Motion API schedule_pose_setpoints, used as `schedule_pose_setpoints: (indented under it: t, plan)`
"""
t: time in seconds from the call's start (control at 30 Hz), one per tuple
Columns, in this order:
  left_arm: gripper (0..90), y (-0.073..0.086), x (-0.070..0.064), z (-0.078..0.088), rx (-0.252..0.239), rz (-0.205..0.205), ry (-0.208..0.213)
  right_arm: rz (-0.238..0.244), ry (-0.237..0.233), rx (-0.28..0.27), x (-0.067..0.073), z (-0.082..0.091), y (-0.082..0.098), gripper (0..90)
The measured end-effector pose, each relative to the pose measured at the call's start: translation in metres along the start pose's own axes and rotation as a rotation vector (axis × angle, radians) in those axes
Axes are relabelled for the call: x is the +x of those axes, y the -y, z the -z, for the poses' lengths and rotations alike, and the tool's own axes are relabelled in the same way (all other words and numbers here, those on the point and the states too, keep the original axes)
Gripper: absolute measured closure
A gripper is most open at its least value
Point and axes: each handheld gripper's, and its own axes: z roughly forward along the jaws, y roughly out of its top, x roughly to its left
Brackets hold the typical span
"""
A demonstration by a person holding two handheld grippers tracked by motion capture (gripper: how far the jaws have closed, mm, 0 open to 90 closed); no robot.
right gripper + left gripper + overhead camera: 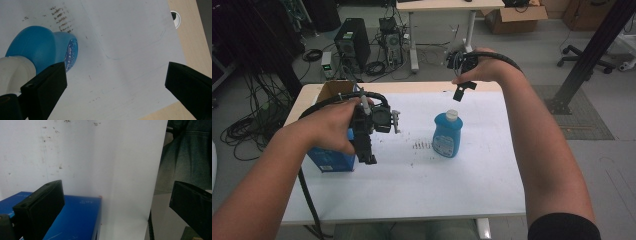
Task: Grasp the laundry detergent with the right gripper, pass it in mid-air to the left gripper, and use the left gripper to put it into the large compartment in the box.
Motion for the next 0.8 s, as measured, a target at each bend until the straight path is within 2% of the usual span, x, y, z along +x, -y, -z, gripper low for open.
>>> schedule_pose_setpoints:
  t: [0.3,0.37,0.5,0.7,0.8]
  plan:
    - [0.2,-0.004,-0.001,-0.001,0.005,-0.012,-0.002,-0.003,0.025,-0.001,0.001,0.005,0.008,4.1]
    - [0.2,-0.005,-0.001,-0.002,0.003,-0.015,-0.001,-0.009,0.023,-0.027,0.003,0.009,0.015,4.3]
    - [0.2,-0.006,-0.002,-0.004,0.007,-0.019,0.007,-0.019,0.029,-0.029,0.003,0.011,0.024,4.0]
    - [0.2,-0.009,-0.006,-0.006,0.009,-0.026,0.007,-0.047,0.019,-0.071,0.006,0.011,0.050,4.2]
    - [0.2,-0.009,-0.006,-0.005,0.012,-0.029,0.009,-0.045,0.019,-0.084,0.007,0.012,0.057,4.3]
